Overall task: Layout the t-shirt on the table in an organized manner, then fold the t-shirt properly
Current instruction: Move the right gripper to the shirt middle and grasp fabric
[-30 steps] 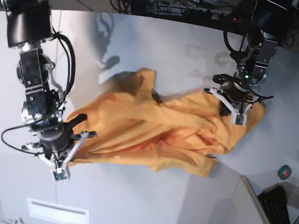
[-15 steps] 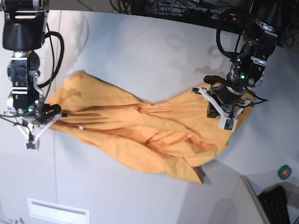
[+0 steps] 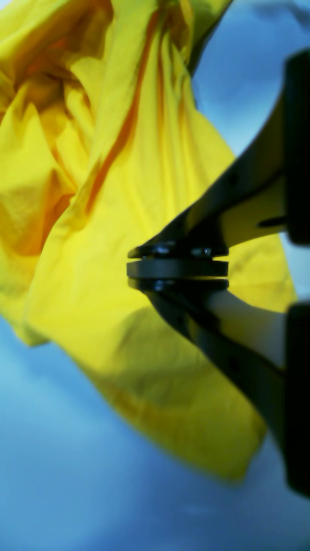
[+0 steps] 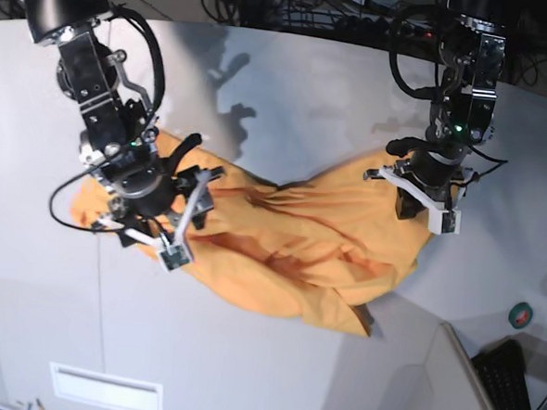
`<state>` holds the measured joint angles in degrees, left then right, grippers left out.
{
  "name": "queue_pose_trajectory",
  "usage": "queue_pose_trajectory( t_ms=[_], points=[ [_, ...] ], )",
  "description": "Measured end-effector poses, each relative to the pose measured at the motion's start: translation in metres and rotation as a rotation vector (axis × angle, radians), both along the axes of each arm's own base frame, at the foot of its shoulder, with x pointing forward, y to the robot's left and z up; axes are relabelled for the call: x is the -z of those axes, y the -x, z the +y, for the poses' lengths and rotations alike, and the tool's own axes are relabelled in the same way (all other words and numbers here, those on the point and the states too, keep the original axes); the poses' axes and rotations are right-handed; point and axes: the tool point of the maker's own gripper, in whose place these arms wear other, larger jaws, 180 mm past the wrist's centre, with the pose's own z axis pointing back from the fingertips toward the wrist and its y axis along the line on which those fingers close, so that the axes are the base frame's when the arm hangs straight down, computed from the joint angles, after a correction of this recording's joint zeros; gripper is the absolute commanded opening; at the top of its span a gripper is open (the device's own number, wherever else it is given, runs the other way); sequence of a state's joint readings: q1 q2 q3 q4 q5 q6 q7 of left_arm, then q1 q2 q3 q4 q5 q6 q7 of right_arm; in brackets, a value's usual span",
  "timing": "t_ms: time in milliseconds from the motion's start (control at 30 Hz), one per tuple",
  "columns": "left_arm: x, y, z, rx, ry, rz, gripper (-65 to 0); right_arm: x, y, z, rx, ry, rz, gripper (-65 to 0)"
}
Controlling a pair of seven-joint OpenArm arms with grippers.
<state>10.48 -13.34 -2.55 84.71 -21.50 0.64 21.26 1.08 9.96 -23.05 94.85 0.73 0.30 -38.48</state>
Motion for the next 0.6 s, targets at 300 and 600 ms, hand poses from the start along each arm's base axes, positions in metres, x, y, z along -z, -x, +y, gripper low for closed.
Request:
queue_pose_trajectory(
  t_ms=[300, 600],
  points=[
    [0.05, 0.003, -0.006, -0.062, 0.051, 0.105, -65.0, 0.034, -0.02, 0.045, -0.112, 0.203, -0.024, -28.2],
    [0.064, 0.021, 0.005, -0.082, 0.04, 0.102, -65.0, 0.059, -0.044, 0.073, -0.2, 0.373, -0.092, -28.2]
  ],
)
